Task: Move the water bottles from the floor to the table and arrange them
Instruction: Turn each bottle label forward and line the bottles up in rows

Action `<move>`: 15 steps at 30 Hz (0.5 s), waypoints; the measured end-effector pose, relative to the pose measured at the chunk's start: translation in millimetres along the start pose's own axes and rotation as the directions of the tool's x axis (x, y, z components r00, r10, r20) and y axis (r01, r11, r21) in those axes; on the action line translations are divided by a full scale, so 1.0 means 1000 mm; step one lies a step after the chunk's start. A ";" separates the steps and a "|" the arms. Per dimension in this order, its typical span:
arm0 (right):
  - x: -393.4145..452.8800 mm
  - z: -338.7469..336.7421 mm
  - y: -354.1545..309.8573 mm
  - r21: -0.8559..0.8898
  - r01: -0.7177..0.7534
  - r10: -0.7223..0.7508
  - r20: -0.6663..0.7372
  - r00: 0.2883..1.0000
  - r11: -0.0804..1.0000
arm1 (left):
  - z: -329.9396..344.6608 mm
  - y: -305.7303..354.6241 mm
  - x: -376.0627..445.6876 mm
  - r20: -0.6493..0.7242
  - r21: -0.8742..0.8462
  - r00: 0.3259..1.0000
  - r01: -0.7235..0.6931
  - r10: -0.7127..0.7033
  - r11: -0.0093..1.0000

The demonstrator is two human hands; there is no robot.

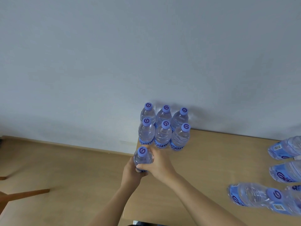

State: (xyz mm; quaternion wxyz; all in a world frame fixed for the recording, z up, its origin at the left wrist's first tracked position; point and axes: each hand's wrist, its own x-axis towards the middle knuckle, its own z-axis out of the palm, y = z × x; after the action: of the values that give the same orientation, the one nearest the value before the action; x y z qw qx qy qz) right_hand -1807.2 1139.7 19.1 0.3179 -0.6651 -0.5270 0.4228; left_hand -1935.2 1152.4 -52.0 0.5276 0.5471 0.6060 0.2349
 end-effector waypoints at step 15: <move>0.030 -0.008 -0.003 -0.116 0.034 -0.037 -0.028 0.999 0.993 | -0.002 0.005 0.039 0.048 -0.084 0.998 0.036 -0.032 0.996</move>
State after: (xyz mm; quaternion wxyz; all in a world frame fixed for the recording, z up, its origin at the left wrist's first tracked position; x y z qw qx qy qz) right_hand -1798.5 1169.5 18.8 0.2943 -0.6792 -0.5574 0.3758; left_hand -1928.8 1190.5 -61.9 0.5684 0.5193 0.5919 0.2386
